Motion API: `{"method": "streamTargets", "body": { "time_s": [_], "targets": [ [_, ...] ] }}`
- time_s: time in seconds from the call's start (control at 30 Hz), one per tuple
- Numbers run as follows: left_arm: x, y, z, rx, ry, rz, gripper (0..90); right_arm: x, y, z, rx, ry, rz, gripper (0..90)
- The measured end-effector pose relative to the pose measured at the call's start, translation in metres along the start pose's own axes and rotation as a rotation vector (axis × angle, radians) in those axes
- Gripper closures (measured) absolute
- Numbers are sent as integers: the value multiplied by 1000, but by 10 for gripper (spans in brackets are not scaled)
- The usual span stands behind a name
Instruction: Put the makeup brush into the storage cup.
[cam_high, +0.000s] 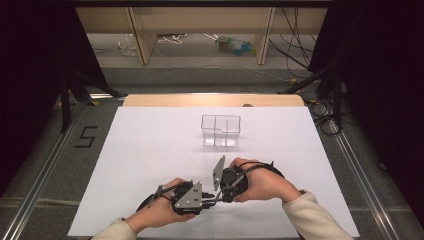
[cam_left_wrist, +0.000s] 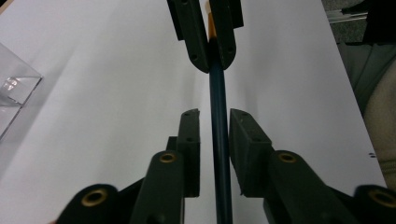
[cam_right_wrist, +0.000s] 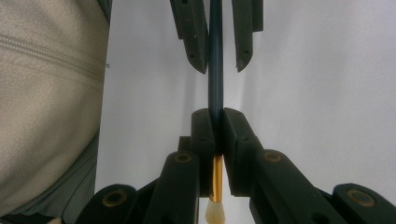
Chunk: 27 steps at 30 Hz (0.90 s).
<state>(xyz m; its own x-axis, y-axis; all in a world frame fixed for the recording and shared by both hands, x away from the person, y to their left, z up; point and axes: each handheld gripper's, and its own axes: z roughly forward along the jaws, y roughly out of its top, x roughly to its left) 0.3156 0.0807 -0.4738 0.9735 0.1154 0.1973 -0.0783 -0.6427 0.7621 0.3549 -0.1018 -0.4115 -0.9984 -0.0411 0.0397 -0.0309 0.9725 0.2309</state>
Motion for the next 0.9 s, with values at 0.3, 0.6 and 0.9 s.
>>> {"method": "streamTargets", "body": {
  "time_s": [0.3,0.6,0.9],
  "targets": [
    [0,3,1,23,12,-7,836,1,1,-2,-11,-17,0,835],
    [4,-1,0,34,26,-31,836,-4,-3,-8,-79,-54,48,586],
    [8,-4,-4,17,61,-84,836,-10,-15,-16,-166,-117,48,434]
  ]
}}
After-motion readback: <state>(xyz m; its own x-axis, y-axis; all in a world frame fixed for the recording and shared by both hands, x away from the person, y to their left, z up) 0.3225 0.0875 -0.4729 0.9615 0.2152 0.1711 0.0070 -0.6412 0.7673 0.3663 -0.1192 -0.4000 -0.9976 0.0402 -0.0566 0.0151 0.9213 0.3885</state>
